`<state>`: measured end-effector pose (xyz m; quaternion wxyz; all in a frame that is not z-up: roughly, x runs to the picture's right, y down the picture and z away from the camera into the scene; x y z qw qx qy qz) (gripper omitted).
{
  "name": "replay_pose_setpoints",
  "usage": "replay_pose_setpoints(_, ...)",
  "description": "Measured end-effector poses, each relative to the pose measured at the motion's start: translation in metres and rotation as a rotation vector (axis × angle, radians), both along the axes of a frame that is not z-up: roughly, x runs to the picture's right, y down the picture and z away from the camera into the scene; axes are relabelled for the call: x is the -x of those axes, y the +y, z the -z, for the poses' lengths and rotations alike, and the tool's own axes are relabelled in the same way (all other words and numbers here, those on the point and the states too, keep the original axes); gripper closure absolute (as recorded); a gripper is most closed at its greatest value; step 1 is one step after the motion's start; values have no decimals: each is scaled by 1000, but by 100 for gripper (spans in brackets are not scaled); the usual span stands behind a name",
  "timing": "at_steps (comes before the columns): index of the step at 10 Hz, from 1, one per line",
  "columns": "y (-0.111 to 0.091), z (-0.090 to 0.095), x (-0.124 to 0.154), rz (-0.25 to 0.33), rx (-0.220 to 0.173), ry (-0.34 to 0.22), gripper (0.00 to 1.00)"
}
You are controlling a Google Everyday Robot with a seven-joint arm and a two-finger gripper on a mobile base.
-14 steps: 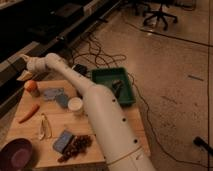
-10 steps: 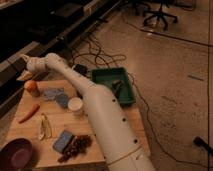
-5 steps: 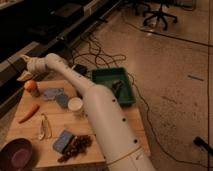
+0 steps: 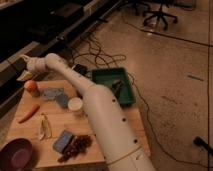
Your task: Place banana in paper cup
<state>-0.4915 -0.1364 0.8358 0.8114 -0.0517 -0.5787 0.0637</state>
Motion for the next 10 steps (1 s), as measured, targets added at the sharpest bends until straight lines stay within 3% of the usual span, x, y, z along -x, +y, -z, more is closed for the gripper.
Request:
replay_pose_setpoints(8,-1,1,0,2,-2,0,20)
replay_pose_setpoints(10,6,3,0,21,29,6,20)
